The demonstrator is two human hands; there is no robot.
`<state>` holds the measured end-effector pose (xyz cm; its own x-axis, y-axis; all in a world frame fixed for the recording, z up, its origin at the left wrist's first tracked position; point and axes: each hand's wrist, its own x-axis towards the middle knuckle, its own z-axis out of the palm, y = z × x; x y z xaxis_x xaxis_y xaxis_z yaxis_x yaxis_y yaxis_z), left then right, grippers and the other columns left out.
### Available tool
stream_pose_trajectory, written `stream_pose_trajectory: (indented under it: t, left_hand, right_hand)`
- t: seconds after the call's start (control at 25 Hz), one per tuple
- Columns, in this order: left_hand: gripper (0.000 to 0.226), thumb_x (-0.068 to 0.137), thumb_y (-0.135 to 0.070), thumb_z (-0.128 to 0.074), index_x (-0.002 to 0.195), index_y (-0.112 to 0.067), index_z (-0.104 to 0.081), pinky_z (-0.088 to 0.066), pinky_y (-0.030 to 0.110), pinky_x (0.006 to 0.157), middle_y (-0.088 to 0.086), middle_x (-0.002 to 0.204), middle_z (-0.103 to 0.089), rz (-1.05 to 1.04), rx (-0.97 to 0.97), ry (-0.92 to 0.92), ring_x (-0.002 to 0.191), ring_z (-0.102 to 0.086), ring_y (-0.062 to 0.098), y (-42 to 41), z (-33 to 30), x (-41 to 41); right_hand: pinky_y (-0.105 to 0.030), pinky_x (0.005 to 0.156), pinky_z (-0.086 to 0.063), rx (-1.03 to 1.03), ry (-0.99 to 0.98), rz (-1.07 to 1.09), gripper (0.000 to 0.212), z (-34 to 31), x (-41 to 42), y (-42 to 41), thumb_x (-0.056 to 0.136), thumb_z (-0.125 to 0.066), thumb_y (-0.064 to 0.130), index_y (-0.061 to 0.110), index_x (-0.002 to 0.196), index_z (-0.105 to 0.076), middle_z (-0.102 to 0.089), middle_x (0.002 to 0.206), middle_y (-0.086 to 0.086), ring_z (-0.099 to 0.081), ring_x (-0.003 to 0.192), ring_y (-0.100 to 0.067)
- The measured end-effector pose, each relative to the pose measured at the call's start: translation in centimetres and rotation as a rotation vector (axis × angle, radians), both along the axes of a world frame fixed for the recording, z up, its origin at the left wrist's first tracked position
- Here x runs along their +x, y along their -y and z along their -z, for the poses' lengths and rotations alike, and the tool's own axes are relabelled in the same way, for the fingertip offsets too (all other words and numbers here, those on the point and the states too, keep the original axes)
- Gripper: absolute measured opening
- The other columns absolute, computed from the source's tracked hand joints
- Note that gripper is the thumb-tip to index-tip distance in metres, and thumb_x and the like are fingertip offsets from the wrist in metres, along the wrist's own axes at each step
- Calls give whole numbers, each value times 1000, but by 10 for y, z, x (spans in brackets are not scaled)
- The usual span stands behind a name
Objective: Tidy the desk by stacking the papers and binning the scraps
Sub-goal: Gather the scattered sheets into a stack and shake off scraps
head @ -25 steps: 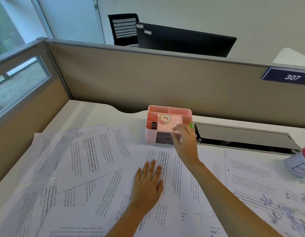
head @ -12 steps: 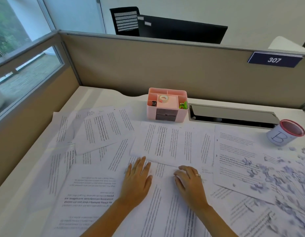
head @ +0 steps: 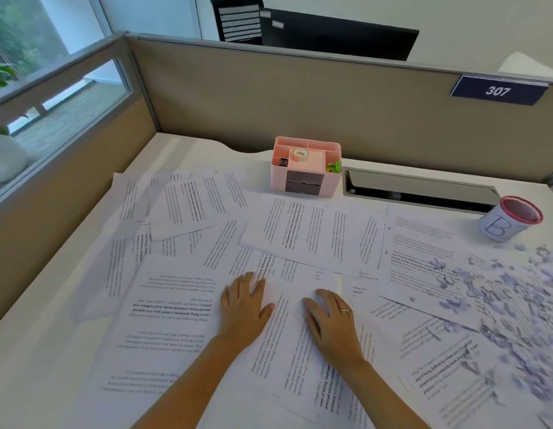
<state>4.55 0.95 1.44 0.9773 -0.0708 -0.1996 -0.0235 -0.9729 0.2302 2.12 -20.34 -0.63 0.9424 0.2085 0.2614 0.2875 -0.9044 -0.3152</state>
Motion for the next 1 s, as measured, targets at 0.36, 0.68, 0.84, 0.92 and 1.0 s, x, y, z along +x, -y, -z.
stream_pose_trajectory:
  t: [0.36,0.68,0.84,0.92,1.0]
  left_hand:
    - [42,90,-24,-58,127,-7,-48,-39,26,74,10,122,-49,-410,-479,-104,98,-56,23,18,-30,9]
    - [17,87,-19,-65,73,-14,-57,-39,22,61,0,73,-58,-317,-527,-165,72,-53,17,-7,-45,9]
    - [11,90,-20,-63,84,-10,-65,-39,20,59,4,83,-63,-265,-569,-89,74,-55,17,-21,-72,27]
    - [11,90,-22,-63,89,-12,-67,-40,20,59,3,86,-64,-226,-574,-50,78,-57,17,-28,-87,37]
    - [18,91,-28,-62,101,-14,-68,-44,20,63,2,93,-65,-238,-585,25,85,-59,16,-36,-98,45]
  right_hand:
    - [-45,94,-47,-6,4,13,26,2,-1,0,88,-65,20,12,113,-67,-60,125,-16,-56,117,-36]
    - [-46,103,-33,213,-269,77,45,-14,8,1,92,-58,37,19,133,-51,-50,134,-3,-39,130,-26]
    - [-38,92,-42,407,-476,104,40,-54,36,16,83,-67,46,25,117,-60,-62,106,10,-52,107,-12]
    - [-24,66,-45,505,-545,47,10,-79,49,22,83,-70,37,29,85,-67,-64,76,12,-59,74,-8]
    - [-22,60,-44,557,-556,32,11,-96,57,21,84,-70,33,28,75,-67,-64,69,9,-58,66,-11]
